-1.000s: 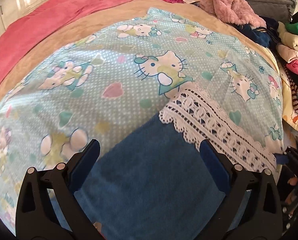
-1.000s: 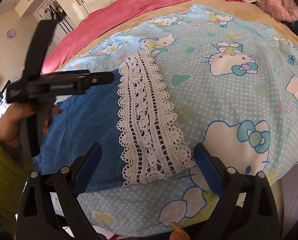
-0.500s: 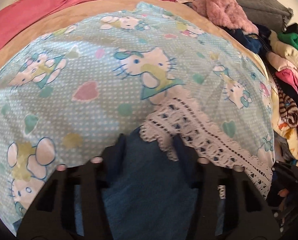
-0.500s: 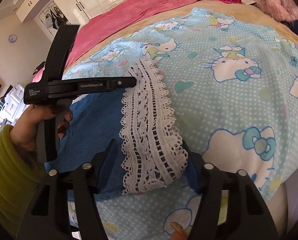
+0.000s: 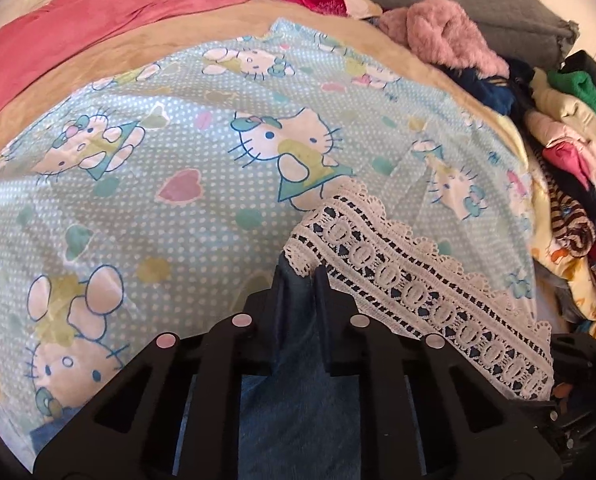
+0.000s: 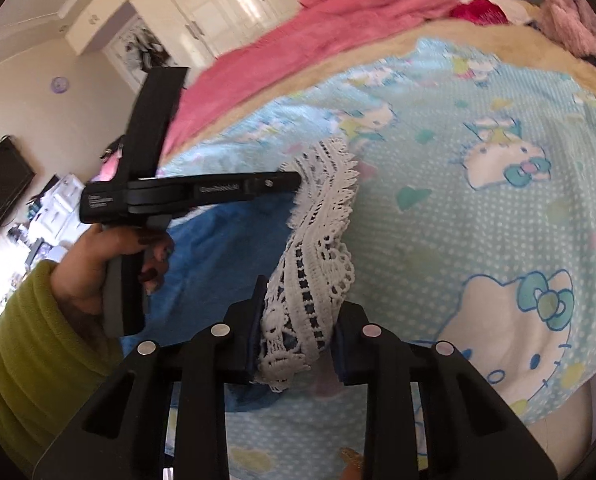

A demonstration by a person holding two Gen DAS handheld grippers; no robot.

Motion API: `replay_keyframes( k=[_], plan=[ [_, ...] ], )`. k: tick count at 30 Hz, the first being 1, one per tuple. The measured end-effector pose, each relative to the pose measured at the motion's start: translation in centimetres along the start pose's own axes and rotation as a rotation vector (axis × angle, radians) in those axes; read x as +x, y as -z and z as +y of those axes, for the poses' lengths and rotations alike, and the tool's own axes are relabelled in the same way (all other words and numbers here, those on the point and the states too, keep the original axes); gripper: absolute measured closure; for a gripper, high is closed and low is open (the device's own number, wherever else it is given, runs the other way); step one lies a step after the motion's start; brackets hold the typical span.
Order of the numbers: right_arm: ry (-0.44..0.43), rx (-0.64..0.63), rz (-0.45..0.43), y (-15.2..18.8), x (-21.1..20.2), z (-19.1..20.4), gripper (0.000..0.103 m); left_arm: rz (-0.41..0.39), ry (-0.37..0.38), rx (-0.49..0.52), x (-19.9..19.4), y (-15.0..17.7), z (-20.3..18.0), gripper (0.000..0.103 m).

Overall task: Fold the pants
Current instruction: 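Grasp the lace cuff with the right gripper while the left gripper grasps the denim beside it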

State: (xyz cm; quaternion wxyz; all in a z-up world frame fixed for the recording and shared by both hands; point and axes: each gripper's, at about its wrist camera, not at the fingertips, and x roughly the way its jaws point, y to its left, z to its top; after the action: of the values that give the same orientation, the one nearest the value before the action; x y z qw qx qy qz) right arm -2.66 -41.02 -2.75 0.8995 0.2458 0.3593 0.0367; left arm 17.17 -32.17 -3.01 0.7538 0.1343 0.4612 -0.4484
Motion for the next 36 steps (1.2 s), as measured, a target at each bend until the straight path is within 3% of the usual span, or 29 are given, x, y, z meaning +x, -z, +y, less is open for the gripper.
replay_keyframes(
  k=[10, 13, 17, 19, 21, 24, 28, 32, 34, 36],
  plan=[
    [-0.065, -0.174, -0.028, -0.8, -0.6, 7.4, 0.077, -0.149, 0.021, -0.084, -7.5, 2.4, 2.9, 0.094],
    [-0.096, -0.243, -0.017, -0.9, 0.2, 10.5, 0.077, -0.192, 0.005, -0.133, -10.2, 4.1, 5.0, 0.094],
    [-0.111, -0.387, 0.042, 0.4, 3.4, 16.0, 0.077, -0.194, -0.02, -0.226, -12.5, 7.2, 7.9, 0.093],
    [-0.112, -0.43, 0.079, 1.3, 5.0, 17.7, 0.077, -0.211, -0.042, -0.272, -14.0, 9.3, 9.6, 0.074],
    [-0.109, -0.491, 0.128, 2.8, 7.0, 19.7, 0.077, -0.236, -0.071, -0.352, -16.1, 12.1, 11.9, 0.065],
    [-0.077, -0.588, 0.158, 5.4, 8.1, 22.0, 0.077, -0.262, -0.094, -0.469, -18.5, 15.1, 14.8, 0.063],
    [-0.023, -0.729, 0.169, 8.2, 9.2, 24.4, 0.075, -0.298, -0.037, -0.597, -20.6, 18.3, 17.3, 0.056],
    [-0.063, -0.797, 0.157, 9.9, 8.3, 25.4, 0.068, -0.278, 0.016, -0.609, -19.7, 18.1, 17.3, 0.044],
    [-0.11, -0.799, 0.125, 9.8, 6.7, 25.6, 0.058, -0.257, 0.05, -0.606, -18.8, 17.7, 16.9, 0.039],
    [-0.127, -0.783, 0.099, 9.6, 5.0, 25.0, 0.054, -0.23, 0.04, -0.601, -17.7, 17.3, 16.5, 0.036]
  ],
)
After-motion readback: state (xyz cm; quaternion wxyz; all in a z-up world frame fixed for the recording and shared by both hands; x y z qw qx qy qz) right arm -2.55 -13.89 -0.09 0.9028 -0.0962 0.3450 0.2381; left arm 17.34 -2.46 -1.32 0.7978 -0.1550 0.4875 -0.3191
